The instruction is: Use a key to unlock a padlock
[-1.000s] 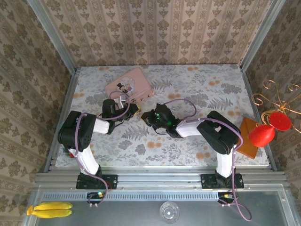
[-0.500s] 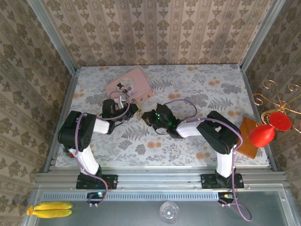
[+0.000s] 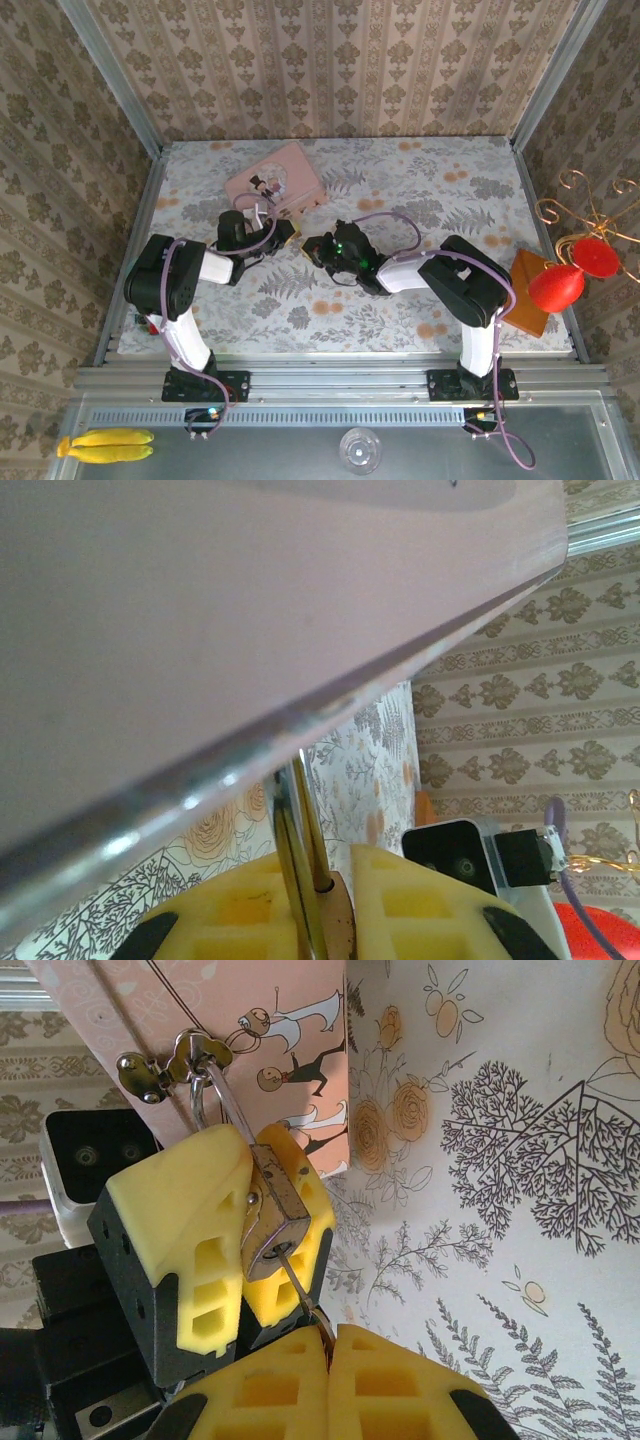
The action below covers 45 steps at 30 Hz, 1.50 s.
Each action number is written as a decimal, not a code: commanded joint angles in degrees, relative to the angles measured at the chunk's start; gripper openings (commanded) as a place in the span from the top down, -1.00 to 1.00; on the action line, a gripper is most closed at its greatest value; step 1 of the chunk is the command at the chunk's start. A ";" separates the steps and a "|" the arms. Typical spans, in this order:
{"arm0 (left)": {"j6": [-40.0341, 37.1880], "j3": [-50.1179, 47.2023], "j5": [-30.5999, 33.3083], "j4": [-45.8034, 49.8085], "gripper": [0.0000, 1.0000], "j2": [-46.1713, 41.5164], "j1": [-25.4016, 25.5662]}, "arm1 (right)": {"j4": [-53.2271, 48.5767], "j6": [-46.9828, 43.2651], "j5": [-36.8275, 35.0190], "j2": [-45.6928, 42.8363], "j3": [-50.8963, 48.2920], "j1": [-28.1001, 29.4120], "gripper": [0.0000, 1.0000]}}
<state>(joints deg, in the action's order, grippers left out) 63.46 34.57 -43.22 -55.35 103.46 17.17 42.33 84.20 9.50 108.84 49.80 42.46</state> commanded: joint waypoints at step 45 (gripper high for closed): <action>6.06 -1.17 -7.18 -1.87 1.00 2.45 1.30 | 7.51 2.98 0.04 3.09 -0.25 -1.28 1.00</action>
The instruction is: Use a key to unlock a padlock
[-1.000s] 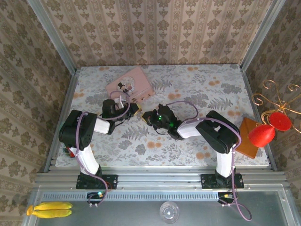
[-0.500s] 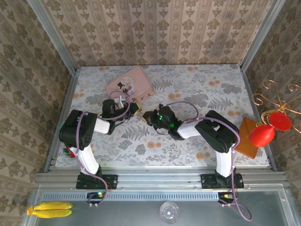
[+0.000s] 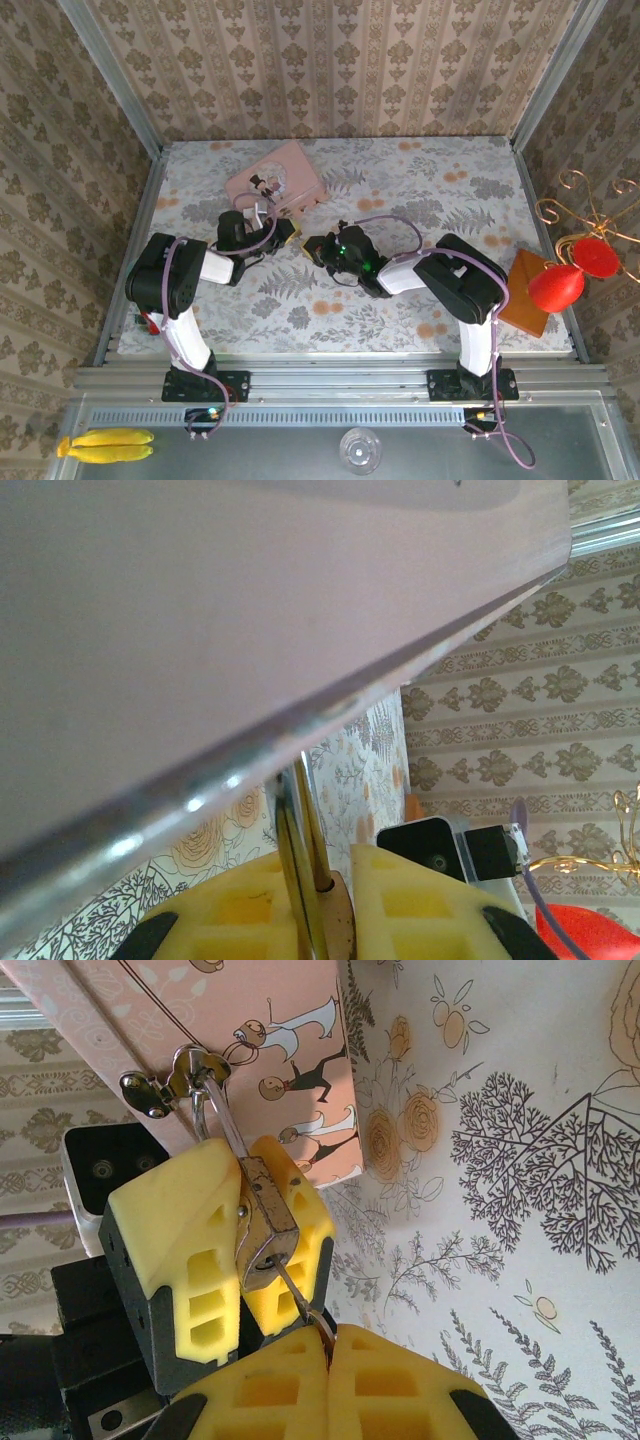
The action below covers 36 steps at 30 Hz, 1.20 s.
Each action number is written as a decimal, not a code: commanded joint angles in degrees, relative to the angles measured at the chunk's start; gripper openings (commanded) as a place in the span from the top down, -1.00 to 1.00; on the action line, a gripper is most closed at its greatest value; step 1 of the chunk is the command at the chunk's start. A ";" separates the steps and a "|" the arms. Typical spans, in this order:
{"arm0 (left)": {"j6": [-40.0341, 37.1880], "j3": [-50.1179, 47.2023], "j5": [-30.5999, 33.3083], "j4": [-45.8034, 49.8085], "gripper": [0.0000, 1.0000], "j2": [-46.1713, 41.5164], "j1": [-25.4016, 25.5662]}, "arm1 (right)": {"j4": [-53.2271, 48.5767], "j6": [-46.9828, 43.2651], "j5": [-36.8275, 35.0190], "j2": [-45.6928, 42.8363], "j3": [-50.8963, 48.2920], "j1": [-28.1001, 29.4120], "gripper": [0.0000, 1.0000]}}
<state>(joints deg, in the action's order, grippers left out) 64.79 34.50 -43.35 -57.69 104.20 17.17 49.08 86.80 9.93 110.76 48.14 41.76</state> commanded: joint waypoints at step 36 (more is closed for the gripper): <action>4.29 -0.93 -7.07 0.81 1.00 2.14 1.56 | 1.53 0.59 0.35 1.76 4.69 -0.65 1.00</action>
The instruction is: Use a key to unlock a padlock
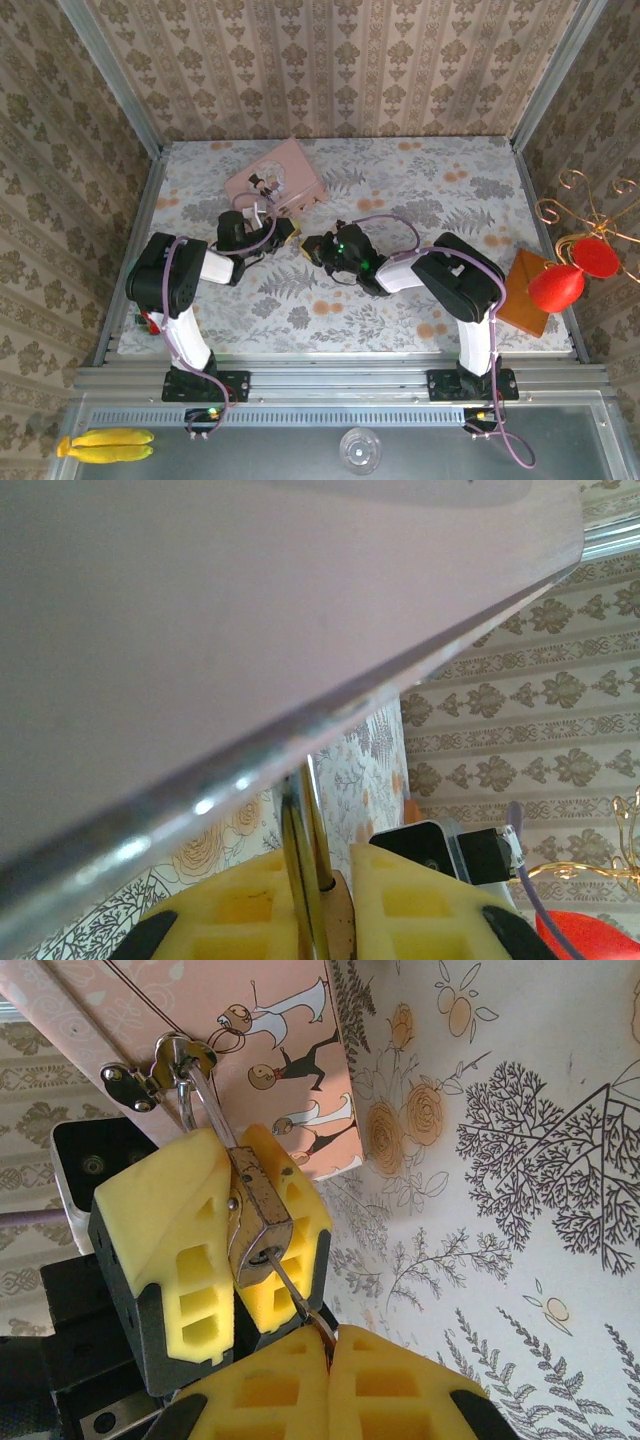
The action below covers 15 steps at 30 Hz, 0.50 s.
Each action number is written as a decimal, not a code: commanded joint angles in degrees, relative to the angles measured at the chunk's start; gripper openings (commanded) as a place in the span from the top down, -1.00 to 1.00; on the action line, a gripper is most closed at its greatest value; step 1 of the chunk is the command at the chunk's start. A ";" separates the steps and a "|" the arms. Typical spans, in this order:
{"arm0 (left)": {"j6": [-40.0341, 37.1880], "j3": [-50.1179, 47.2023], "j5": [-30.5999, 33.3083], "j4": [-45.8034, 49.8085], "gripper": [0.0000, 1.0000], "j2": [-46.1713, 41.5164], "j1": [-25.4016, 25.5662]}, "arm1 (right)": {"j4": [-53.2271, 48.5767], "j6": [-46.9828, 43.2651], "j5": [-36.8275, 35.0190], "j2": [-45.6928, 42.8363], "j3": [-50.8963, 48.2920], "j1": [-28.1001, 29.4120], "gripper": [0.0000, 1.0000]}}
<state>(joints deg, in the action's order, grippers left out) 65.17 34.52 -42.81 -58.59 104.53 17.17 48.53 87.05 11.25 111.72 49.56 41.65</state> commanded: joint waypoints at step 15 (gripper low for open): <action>3.22 -0.77 -7.47 2.50 1.00 2.08 1.56 | 3.56 0.84 -1.05 0.43 2.49 -0.69 1.00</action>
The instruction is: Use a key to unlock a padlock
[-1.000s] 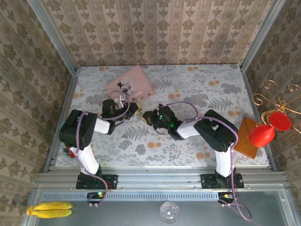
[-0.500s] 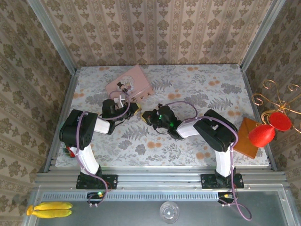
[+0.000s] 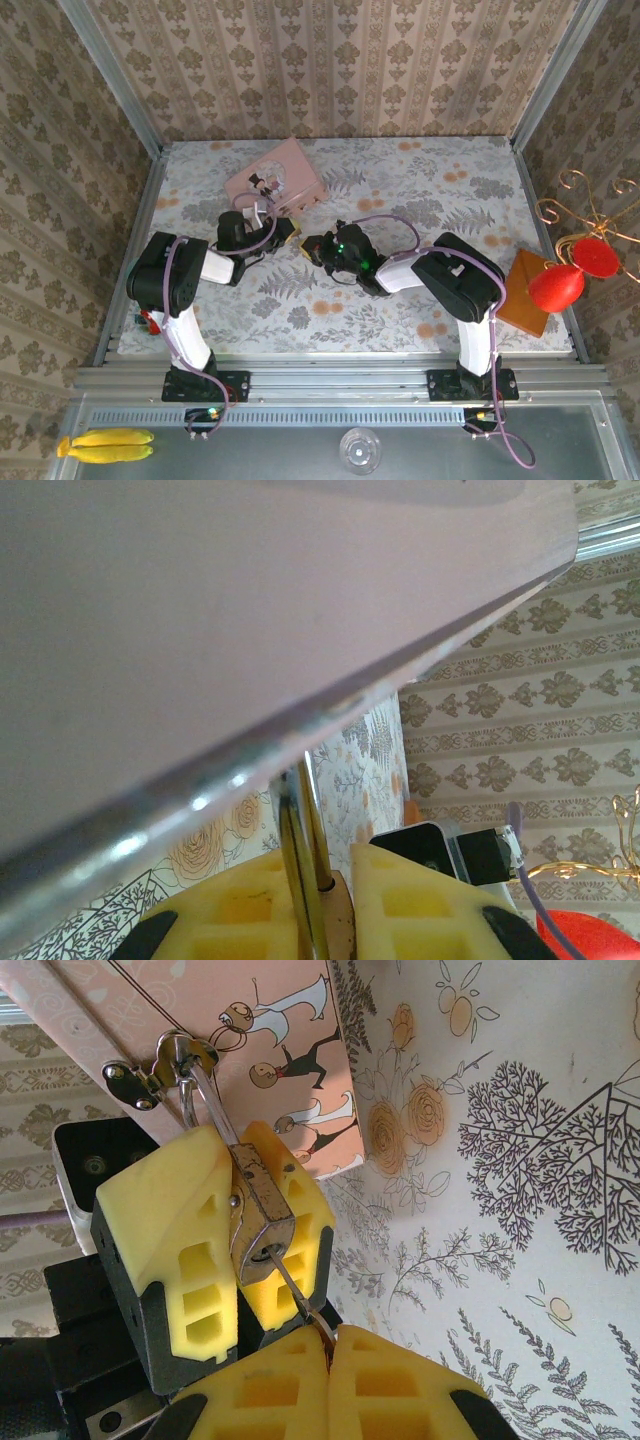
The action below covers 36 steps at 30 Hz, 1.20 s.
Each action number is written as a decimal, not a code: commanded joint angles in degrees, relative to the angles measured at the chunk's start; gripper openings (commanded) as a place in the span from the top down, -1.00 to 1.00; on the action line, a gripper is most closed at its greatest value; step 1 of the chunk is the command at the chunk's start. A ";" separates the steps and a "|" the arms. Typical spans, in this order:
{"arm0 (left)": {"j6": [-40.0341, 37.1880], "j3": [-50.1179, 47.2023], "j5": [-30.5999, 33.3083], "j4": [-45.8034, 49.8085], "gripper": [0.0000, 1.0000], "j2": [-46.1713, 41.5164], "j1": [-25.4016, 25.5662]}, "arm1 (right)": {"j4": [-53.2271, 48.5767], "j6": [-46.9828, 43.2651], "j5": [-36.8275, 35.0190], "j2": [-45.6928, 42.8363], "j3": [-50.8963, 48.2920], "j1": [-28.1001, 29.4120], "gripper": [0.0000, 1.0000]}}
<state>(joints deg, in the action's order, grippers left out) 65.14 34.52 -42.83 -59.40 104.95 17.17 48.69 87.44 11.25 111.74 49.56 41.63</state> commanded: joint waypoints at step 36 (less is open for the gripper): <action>0.42 -0.58 -6.57 7.04 1.00 0.44 1.47 | 3.94 0.81 -0.79 -0.28 2.97 -0.92 1.00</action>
<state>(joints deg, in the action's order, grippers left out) 63.29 34.70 -42.68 -58.15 104.95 17.17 48.71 87.68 11.44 111.74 49.56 41.60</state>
